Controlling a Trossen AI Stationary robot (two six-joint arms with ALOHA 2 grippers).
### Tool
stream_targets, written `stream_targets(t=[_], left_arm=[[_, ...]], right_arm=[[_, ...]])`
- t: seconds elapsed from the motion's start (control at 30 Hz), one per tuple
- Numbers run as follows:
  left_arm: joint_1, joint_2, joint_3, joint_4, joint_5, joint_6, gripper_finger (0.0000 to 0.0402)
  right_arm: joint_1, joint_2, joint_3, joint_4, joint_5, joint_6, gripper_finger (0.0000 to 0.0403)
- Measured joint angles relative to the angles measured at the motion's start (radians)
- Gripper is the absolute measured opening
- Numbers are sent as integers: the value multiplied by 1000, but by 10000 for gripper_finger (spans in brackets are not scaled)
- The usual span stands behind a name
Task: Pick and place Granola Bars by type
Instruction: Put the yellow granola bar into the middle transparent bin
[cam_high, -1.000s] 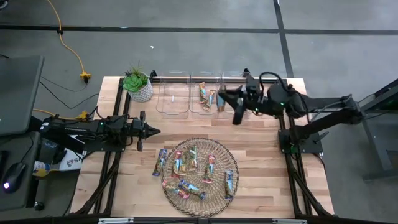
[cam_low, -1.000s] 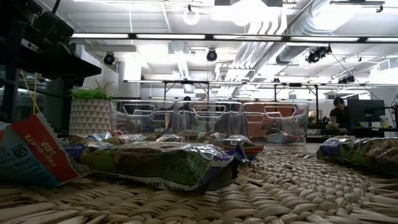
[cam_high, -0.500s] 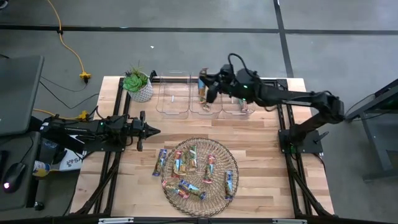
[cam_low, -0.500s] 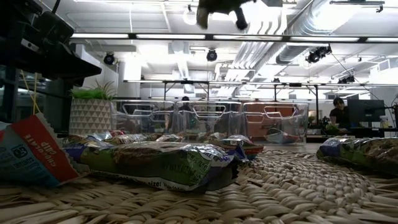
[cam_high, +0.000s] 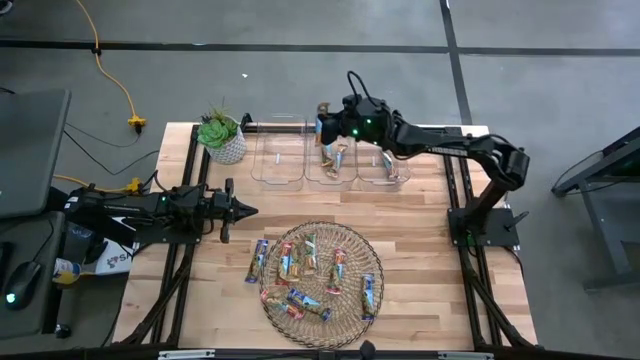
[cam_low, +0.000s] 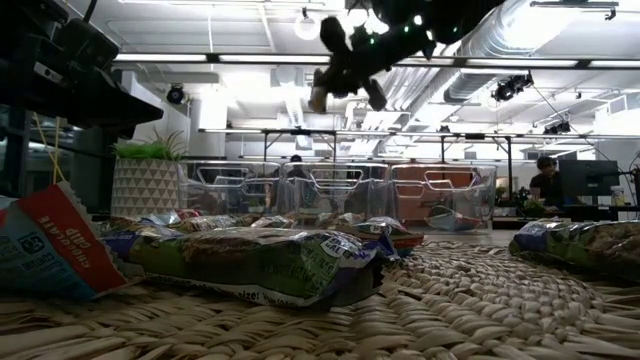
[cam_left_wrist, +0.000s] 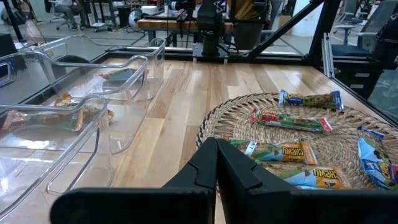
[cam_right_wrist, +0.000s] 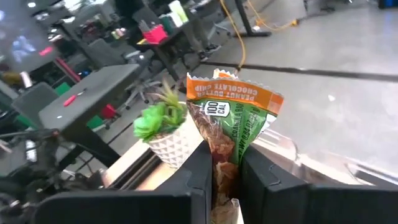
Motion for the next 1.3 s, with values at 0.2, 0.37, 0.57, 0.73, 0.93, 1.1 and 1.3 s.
stream_targets(t=[0.2,0.37,0.57,0.73,0.93,1.1,1.3], left_arm=[[0,0,0,0,0,0,1],[0,0,0,0,0,0,1],[0,0,0,0,0,0,1],[0,0,0,0,0,0,1],[0,0,0,0,0,0,1],[0,0,0,0,0,0,1],[0,0,0,0,0,0,1]], right_arm=[[-17,48,0,-22,0,10,35],[-17,85,0,-66,2,14,35],[-22,115,0,-143,7,78,33],[-35,115,0,-182,26,87,33],[-49,115,0,-195,17,107,32],[-48,116,0,-247,14,105,32],[-46,141,0,-277,1,111,32]])
